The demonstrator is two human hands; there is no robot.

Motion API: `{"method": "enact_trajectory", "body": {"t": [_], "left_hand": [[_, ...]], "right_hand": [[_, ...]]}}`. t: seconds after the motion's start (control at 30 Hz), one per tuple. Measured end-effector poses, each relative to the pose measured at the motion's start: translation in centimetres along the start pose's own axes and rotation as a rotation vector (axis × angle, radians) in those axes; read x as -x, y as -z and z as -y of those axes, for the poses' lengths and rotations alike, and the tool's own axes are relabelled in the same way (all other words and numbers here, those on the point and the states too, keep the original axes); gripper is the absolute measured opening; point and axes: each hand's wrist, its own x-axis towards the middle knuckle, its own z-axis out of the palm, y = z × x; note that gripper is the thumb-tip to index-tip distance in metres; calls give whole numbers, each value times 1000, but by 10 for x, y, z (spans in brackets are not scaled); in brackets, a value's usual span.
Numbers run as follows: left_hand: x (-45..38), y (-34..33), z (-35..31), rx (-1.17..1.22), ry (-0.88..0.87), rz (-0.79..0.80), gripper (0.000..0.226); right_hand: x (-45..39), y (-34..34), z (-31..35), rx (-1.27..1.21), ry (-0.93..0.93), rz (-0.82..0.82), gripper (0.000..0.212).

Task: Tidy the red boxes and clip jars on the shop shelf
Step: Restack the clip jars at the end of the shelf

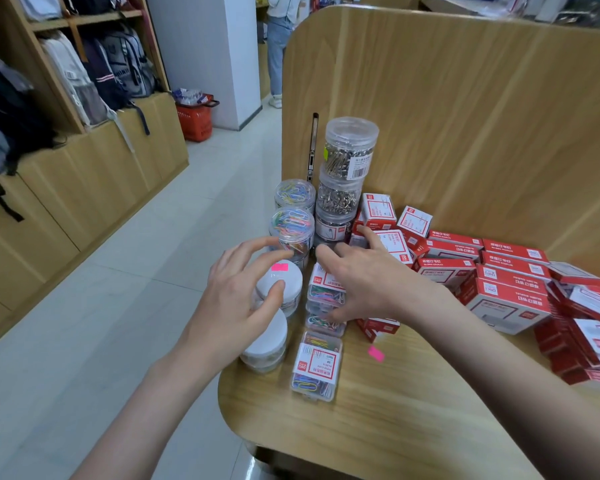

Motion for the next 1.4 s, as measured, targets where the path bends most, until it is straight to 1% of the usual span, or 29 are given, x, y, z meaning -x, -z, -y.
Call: {"method": "enact_trajectory", "body": {"t": [0.13, 0.23, 0.33, 0.4, 0.47, 0.6, 0.77, 1.03, 1.1, 1.17, 1.2, 1.23, 1.3, 1.4], "left_hand": [[6, -1, 0, 5, 0, -23, 39], [10, 1, -1, 10, 17, -27, 39], [14, 2, -2, 18, 40, -34, 38], [17, 3, -2, 38, 51, -47, 36], [21, 2, -1, 58, 60, -53, 36], [27, -3, 2, 54, 56, -45, 36], [24, -4, 3, 66, 61, -36, 36], [25, -8, 3, 106, 79, -20, 35], [25, -8, 5, 109, 82, -21, 35], [24, -7, 5, 114, 93, -19, 36], [23, -7, 5, 112, 93, -18, 36], [22, -7, 5, 106, 91, -17, 36], [19, -7, 3, 94, 89, -17, 36], [12, -6, 2, 75, 72, -16, 36]], "right_hand": [[4, -2, 2, 18, 12, -27, 70], [5, 1, 6, -15, 18, -38, 67], [18, 15, 1, -87, 3, -147, 60], [33, 30, 0, -197, -2, -208, 56], [47, 34, 6, -285, 27, -192, 54], [58, 5, 31, -261, 80, -101, 57], [58, -21, 45, -246, 69, -132, 60], [61, -7, 37, -397, 107, -79, 57], [59, -1, 31, -506, 123, -69, 50], [54, 10, 16, -580, 99, -171, 39], [50, 16, 8, -556, 74, -225, 36], [45, 20, 1, -494, 50, -243, 35], [34, 23, -6, -356, 28, -198, 36], [14, 17, -3, -230, 62, -159, 35]]}}
